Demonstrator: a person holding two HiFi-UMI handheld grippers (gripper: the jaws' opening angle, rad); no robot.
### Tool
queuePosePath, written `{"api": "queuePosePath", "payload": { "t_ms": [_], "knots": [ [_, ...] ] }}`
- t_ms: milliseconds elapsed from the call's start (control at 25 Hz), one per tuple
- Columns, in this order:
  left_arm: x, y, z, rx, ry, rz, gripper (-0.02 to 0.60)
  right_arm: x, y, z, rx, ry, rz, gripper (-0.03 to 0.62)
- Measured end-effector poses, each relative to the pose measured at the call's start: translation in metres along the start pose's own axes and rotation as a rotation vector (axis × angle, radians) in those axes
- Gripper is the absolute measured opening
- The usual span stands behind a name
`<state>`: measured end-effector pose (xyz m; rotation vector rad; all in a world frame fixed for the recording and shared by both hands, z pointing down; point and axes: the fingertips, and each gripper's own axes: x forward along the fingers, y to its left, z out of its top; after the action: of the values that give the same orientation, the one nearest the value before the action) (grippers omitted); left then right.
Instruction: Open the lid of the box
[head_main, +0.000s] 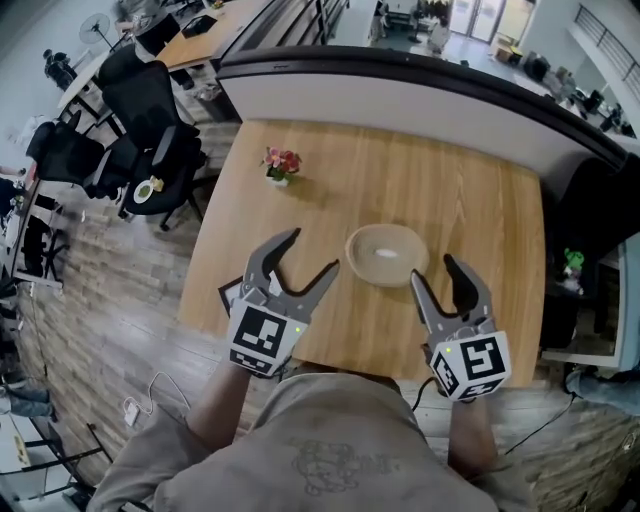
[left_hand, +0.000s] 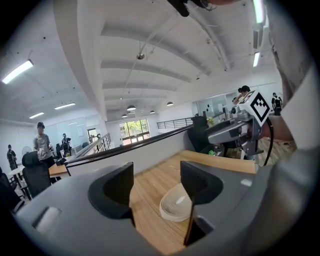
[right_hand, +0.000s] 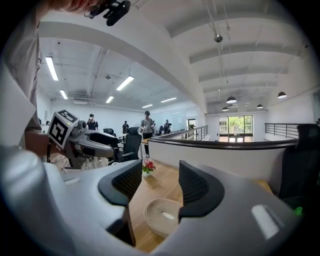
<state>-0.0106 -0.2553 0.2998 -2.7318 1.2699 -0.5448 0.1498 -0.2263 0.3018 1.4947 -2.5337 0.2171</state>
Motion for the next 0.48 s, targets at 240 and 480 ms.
{"api": "queuePosePath", "payload": {
  "t_ms": [240,480],
  "knots": [
    [0.01,0.001,-0.023,0.02,-0.012,-0.057,0.295,0.018,0.008,-0.019,-0.016,0.079,0.017,0.213],
    [0.047,0.002,-0.08,0.102,0.009,-0.21,0.316,0.058,0.007,-0.058,-0.045,0.168,0.039,0.213]
  ]
}}
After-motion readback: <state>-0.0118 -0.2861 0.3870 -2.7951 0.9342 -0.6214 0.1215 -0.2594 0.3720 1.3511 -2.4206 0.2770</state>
